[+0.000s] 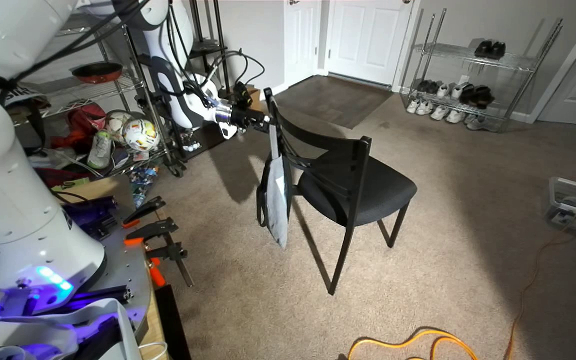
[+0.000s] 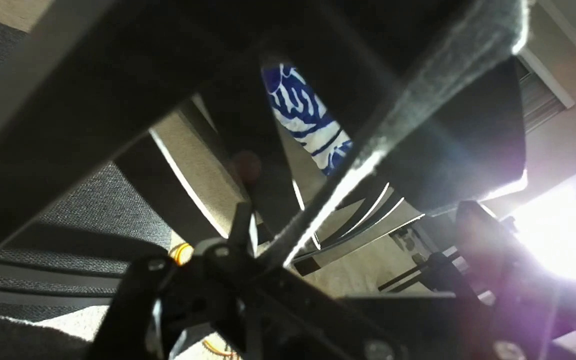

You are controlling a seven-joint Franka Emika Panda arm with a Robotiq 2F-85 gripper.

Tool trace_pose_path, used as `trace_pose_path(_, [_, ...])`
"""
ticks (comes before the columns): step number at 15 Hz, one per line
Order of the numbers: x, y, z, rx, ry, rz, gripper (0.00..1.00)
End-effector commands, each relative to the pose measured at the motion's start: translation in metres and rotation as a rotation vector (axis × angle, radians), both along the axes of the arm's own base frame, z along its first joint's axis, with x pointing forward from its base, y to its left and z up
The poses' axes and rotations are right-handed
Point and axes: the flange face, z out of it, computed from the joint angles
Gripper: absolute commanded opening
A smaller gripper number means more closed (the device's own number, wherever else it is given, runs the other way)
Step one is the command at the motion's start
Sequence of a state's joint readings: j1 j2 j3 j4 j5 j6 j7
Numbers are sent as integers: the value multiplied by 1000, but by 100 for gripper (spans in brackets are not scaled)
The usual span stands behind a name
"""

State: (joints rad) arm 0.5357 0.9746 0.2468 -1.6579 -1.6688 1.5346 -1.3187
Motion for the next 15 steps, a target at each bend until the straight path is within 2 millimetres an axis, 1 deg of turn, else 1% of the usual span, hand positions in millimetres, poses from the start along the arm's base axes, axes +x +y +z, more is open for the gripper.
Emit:
trace_pose_path(1, [-3, -9, 13, -98, 27, -19, 100])
trace_pose_path(5, [-1, -7, 21, -154, 56, -15, 100])
trace_pose_path(8, [-2, -6, 24, -179, 92, -20, 100])
trace_pose_path(10, [-5, -4, 23, -190, 158, -27, 100])
trace_pose_path(15, [-11, -7, 31, -270, 279, -61, 100])
